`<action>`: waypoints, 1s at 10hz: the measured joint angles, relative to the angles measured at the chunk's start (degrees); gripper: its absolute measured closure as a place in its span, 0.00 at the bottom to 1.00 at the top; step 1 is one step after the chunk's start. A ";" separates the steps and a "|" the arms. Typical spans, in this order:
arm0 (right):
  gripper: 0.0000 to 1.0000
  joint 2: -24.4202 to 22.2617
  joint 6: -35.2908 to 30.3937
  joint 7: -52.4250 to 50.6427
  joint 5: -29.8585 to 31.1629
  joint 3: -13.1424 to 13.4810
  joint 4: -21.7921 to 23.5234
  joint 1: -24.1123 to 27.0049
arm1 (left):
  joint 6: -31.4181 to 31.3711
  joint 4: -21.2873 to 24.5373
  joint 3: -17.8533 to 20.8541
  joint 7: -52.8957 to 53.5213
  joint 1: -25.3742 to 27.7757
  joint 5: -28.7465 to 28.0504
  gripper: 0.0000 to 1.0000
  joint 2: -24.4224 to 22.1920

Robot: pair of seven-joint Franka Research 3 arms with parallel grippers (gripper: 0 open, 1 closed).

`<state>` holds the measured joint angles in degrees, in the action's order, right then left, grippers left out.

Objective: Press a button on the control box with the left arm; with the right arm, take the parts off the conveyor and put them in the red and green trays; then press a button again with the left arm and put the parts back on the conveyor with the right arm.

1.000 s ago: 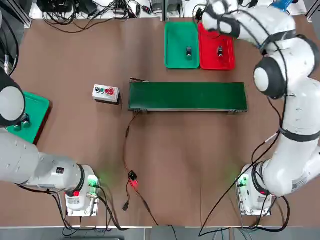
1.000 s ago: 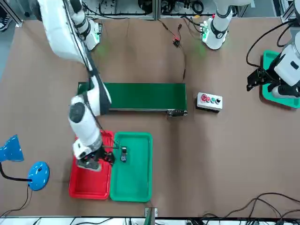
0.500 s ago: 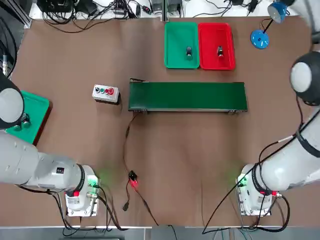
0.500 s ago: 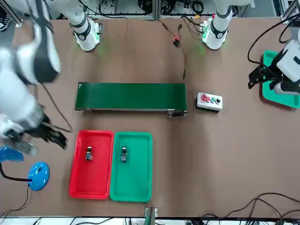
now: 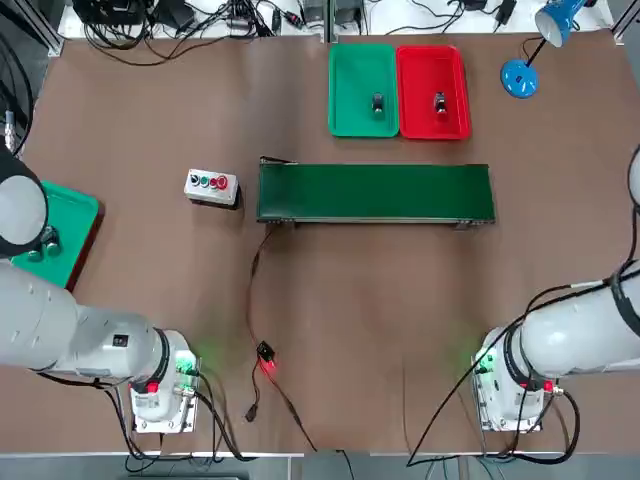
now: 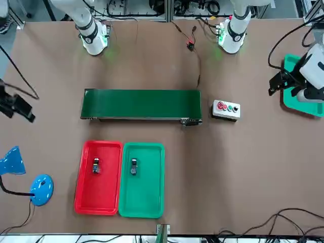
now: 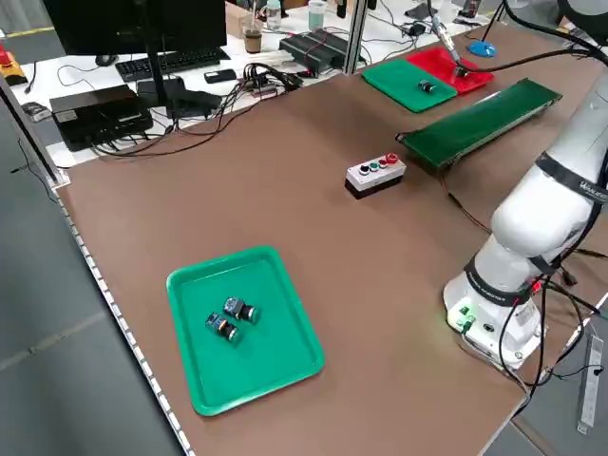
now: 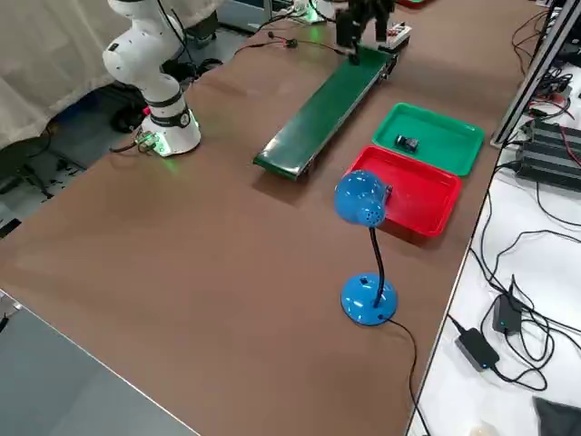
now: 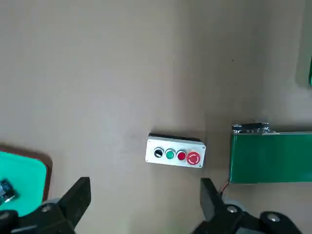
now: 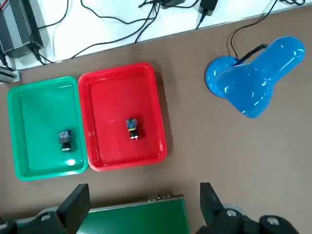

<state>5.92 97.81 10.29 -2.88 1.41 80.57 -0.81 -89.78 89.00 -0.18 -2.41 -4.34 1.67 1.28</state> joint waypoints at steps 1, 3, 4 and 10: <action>0.00 -0.35 -0.56 -0.05 -0.05 -0.69 0.20 0.51 | 0.00 0.00 0.00 0.00 0.00 0.00 0.01 0.00; 0.00 -0.34 -0.93 -0.06 -0.05 -1.14 0.44 0.55 | 0.00 0.24 0.00 0.00 0.00 0.00 0.06 0.00; 0.00 -0.34 -0.93 -0.09 -0.05 -1.16 0.46 0.56 | 0.00 0.87 0.00 0.00 0.00 0.00 0.17 -0.01; 0.00 -0.35 -1.34 -5.22 0.41 -1.17 1.18 1.05 | -20.05 26.19 -3.19 0.18 -0.03 0.00 0.99 -7.11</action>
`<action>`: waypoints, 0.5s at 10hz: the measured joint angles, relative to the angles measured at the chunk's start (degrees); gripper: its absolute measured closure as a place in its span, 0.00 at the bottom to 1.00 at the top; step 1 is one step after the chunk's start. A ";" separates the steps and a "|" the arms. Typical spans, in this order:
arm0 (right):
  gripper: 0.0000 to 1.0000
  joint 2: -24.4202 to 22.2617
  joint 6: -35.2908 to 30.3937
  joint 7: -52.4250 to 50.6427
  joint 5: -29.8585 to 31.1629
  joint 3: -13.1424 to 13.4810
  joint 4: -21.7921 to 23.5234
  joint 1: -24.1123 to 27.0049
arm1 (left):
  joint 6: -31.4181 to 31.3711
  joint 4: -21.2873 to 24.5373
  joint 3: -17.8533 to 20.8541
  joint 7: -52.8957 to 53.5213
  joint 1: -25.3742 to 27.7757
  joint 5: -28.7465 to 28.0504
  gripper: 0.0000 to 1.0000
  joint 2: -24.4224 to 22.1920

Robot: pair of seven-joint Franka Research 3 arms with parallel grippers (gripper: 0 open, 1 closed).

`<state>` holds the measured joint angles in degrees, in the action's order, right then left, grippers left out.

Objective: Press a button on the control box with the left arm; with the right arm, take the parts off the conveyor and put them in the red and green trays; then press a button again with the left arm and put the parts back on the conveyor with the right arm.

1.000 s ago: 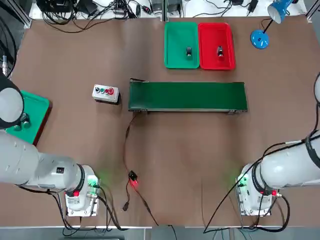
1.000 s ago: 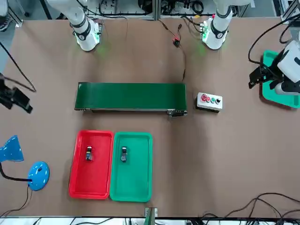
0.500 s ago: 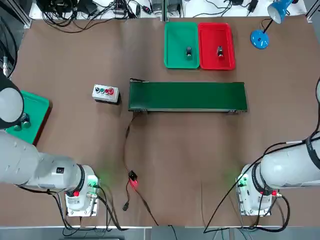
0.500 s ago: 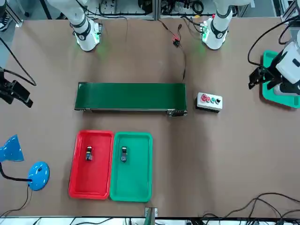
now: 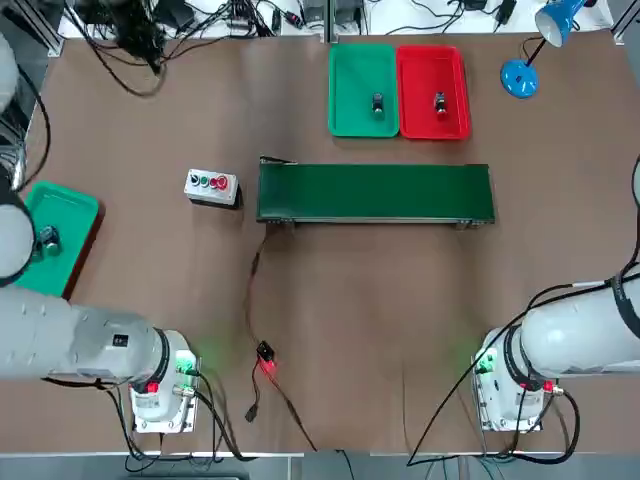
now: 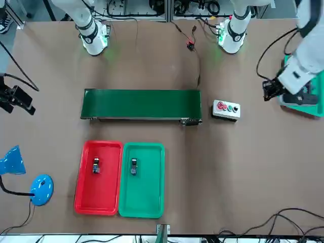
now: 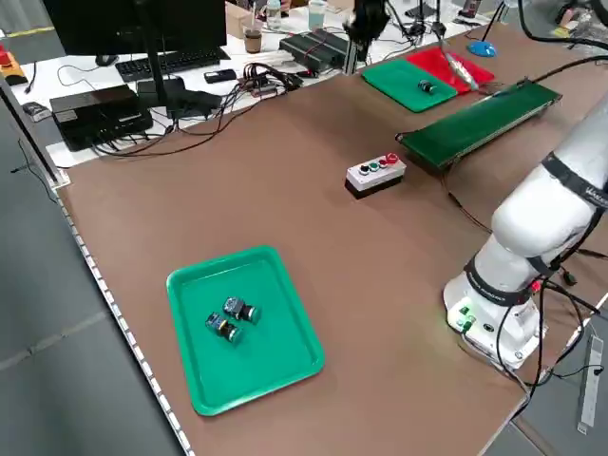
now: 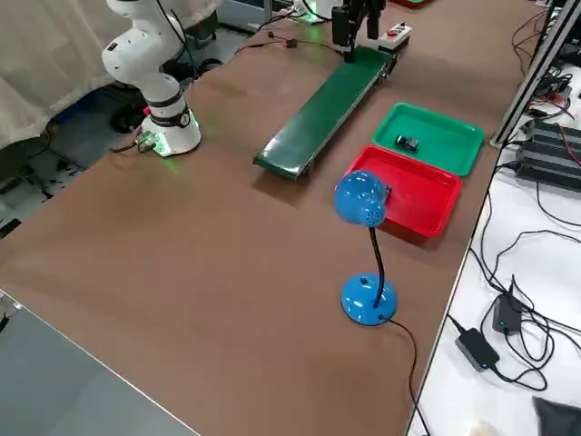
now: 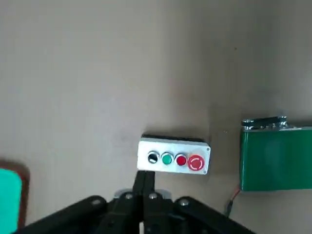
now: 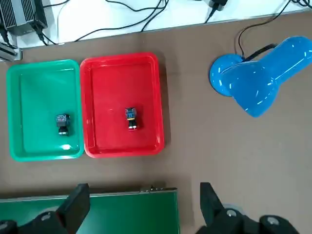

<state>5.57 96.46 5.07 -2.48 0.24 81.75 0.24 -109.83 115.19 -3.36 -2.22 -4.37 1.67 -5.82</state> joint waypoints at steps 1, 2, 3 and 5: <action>0.00 0.00 -0.07 -0.08 0.55 -0.07 0.22 0.00 | -6.64 6.85 -1.25 -0.04 0.00 0.00 0.99 -0.36; 0.00 0.00 -0.37 -0.10 1.08 -0.16 0.33 0.00 | -12.33 12.67 -2.16 -0.04 -0.01 0.00 0.99 -0.32; 0.00 0.00 -0.73 -0.12 1.47 -0.19 0.35 0.00 | -16.72 17.53 -2.53 -0.04 -0.01 0.00 0.99 -0.21; 0.00 -0.01 -1.20 -0.15 1.61 -0.27 0.36 0.00 | -21.41 22.72 -3.13 -0.02 0.00 0.00 0.99 1.15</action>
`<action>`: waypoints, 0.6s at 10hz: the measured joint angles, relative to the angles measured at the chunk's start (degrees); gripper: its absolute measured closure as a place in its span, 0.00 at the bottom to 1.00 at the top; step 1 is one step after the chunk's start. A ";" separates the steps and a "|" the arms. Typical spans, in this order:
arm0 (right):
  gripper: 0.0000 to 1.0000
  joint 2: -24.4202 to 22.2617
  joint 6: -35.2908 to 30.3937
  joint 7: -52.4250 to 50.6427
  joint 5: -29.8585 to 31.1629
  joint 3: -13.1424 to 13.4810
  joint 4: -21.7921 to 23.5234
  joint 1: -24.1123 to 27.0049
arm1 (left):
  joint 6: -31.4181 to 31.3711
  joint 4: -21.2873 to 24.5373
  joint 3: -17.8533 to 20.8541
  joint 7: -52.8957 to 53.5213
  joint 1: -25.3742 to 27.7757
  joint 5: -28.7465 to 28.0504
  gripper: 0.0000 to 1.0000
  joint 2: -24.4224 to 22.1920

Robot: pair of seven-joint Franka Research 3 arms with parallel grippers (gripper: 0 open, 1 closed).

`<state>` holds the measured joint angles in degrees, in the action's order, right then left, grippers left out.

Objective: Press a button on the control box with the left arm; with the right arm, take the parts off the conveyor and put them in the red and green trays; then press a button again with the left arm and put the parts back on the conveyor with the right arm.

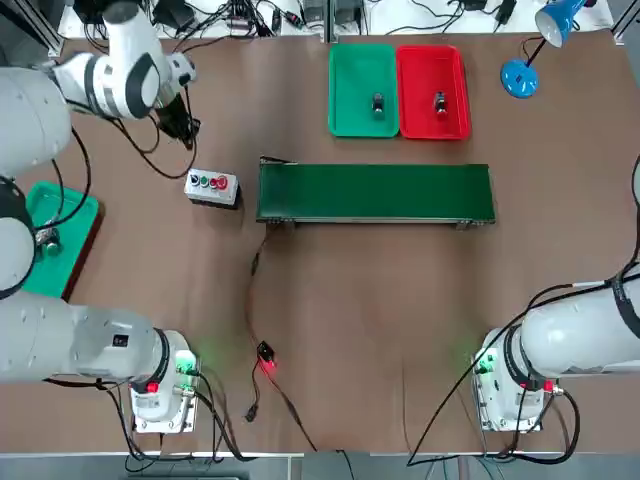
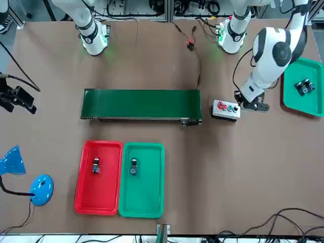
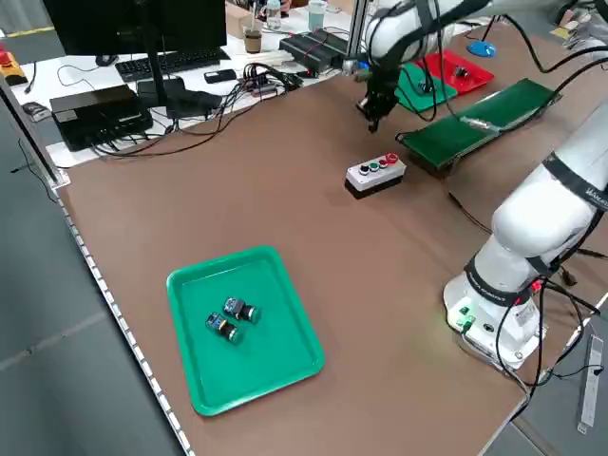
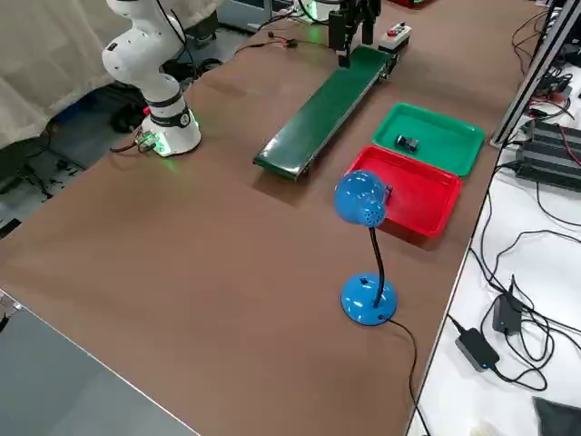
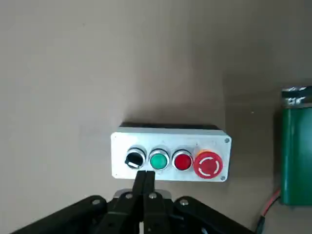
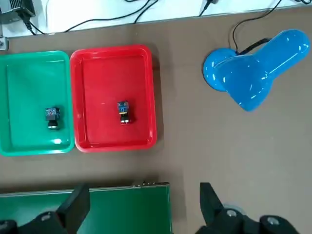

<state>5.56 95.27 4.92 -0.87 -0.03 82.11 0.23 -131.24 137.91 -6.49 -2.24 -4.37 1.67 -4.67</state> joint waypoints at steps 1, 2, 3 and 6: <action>0.00 0.00 -0.11 0.00 0.02 -0.01 0.02 0.00 | -0.77 0.49 -0.37 0.00 0.00 0.00 0.99 1.59; 0.00 0.00 -0.20 -0.01 0.03 -0.01 0.03 0.00 | -1.15 0.48 -0.49 0.01 0.00 0.00 0.99 3.09; 0.00 0.00 -0.24 -0.01 0.04 -0.02 0.04 0.00 | -1.29 0.47 -0.49 0.04 0.01 0.00 0.99 4.25; 0.00 0.00 -0.27 -0.02 0.04 -0.08 0.07 0.00 | -2.13 0.46 -0.49 0.05 0.02 0.00 0.99 6.53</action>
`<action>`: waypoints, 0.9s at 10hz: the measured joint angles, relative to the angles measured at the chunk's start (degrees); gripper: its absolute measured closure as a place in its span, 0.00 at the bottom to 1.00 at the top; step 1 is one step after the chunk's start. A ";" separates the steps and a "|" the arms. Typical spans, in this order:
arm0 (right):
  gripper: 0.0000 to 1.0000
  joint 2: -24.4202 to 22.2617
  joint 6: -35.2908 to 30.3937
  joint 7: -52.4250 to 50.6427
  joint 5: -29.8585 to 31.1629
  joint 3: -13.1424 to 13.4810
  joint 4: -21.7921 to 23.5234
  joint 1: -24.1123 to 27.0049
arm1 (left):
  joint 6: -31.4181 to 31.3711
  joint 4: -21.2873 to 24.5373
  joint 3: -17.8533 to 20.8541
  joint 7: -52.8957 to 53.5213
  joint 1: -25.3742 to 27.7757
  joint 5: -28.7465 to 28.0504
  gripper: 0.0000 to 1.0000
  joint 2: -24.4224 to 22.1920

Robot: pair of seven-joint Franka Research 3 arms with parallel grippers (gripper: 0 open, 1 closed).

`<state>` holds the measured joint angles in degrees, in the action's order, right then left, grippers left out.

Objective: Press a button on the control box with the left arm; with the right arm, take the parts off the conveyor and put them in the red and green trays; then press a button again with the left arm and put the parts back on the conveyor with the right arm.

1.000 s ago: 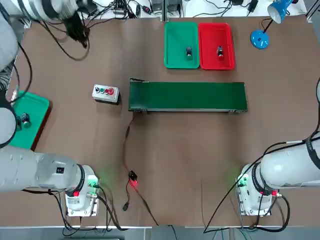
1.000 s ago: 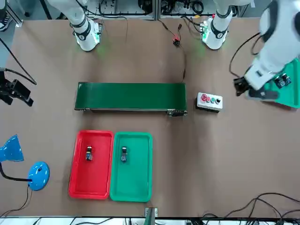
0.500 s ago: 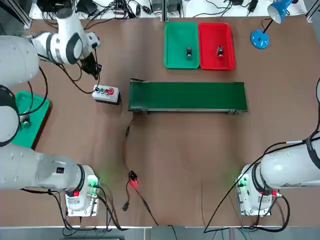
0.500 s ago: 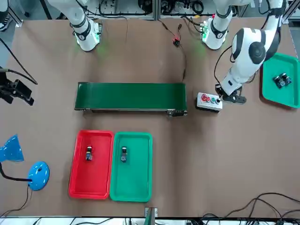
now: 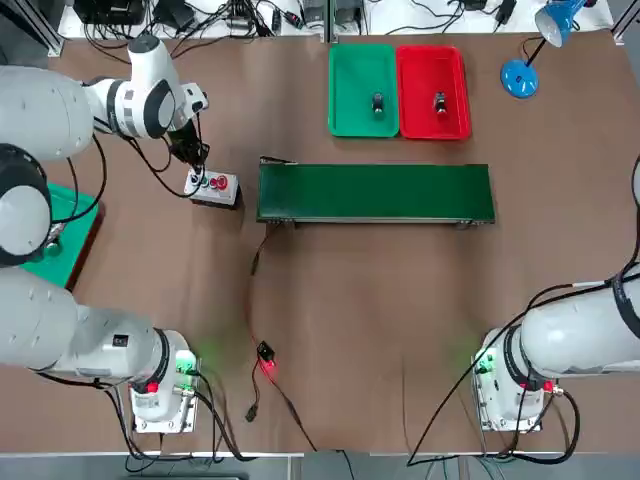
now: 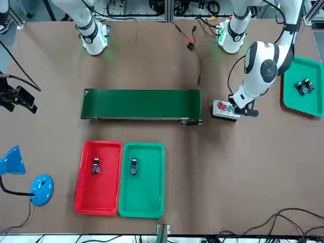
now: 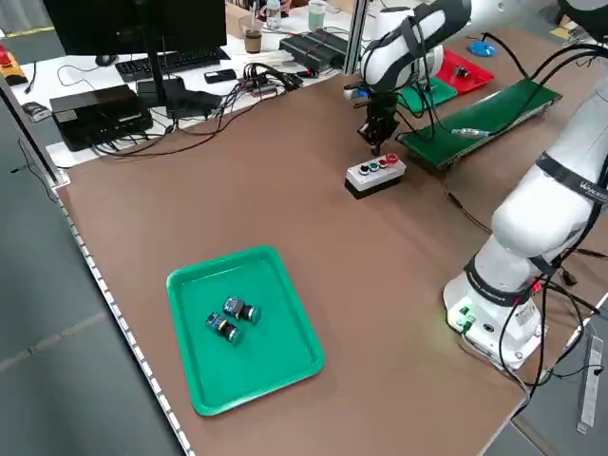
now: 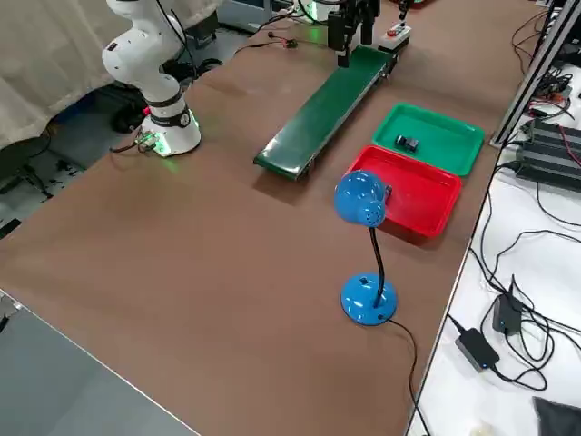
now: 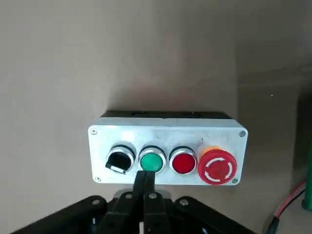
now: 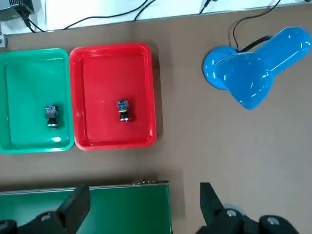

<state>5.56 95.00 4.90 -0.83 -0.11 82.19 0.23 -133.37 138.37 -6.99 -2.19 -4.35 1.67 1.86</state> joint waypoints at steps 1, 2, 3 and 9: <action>0.00 0.00 -0.01 0.00 0.00 -0.01 0.01 0.00 | -0.13 0.00 0.00 0.00 0.01 0.00 0.99 0.51; 0.00 0.00 -0.01 0.00 0.00 -0.01 0.03 0.00 | -0.15 0.01 0.00 0.00 0.01 0.00 0.99 0.93; 0.00 0.00 -0.01 0.00 0.00 -0.01 0.04 0.00 | -0.15 0.01 0.00 0.00 0.01 0.00 0.99 1.45; 0.00 0.00 -0.04 -0.01 0.00 -0.01 0.14 0.00 | -2.85 -0.13 0.01 0.00 0.03 0.00 0.99 4.91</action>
<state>5.56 94.95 4.89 -0.83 -0.12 82.33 0.23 -136.23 138.24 -6.98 -2.19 -4.32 1.67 6.77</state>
